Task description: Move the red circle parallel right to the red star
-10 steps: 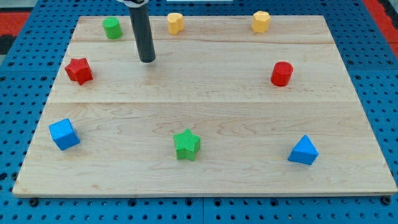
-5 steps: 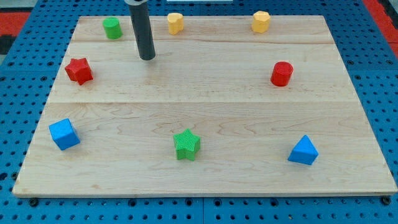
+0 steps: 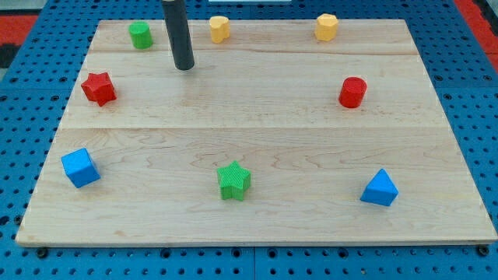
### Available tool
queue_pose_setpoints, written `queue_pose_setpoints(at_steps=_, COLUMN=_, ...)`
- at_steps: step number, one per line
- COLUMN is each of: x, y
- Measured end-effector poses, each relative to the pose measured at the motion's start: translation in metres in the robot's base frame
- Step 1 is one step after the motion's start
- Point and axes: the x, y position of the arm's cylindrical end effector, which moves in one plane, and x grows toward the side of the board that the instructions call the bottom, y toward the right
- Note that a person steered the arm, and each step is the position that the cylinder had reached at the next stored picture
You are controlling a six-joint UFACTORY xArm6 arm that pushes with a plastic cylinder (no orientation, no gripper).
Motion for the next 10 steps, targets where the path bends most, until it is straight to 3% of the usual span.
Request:
queue_pose_setpoints(at_steps=1, x=0.0, y=0.005)
queue_pose_setpoints(at_steps=3, x=-0.001, y=0.078)
queue_pose_setpoints(at_steps=4, x=-0.01, y=0.173)
queue_pose_setpoints(at_steps=5, x=-0.002, y=0.31)
queue_pose_setpoints(at_steps=6, x=0.053, y=0.343)
queue_pose_setpoints(at_steps=9, x=0.082, y=0.124)
queue_pose_setpoints(at_steps=10, x=0.099, y=0.109)
